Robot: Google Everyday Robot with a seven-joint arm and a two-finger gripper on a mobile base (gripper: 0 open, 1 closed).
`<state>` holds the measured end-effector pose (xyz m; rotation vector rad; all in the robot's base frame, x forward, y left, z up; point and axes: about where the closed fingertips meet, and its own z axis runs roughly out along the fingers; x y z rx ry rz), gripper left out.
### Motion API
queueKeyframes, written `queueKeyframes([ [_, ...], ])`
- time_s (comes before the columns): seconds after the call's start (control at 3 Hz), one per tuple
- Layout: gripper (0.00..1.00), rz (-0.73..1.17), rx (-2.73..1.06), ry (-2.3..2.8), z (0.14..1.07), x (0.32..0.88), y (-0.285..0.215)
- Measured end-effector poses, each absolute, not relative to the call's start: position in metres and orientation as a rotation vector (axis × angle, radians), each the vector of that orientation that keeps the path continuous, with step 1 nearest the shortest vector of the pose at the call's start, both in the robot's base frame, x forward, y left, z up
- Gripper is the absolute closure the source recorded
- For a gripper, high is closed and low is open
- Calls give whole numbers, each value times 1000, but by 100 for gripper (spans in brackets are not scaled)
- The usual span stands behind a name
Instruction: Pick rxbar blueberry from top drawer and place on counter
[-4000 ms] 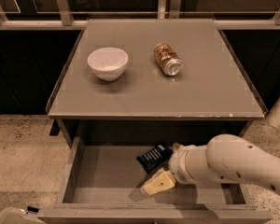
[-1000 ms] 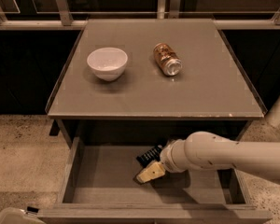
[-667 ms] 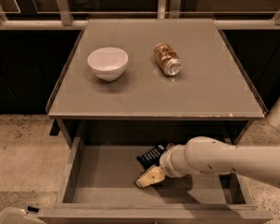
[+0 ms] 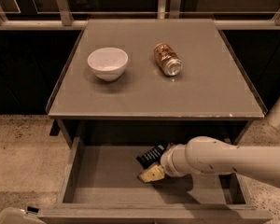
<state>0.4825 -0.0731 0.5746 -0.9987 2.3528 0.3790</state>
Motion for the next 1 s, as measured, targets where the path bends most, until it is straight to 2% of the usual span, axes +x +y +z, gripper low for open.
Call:
queueKeyframes([
  [0.67, 89, 379, -999, 2353, 575, 482, -73],
  [1.0, 100, 379, -999, 2353, 575, 482, -73],
])
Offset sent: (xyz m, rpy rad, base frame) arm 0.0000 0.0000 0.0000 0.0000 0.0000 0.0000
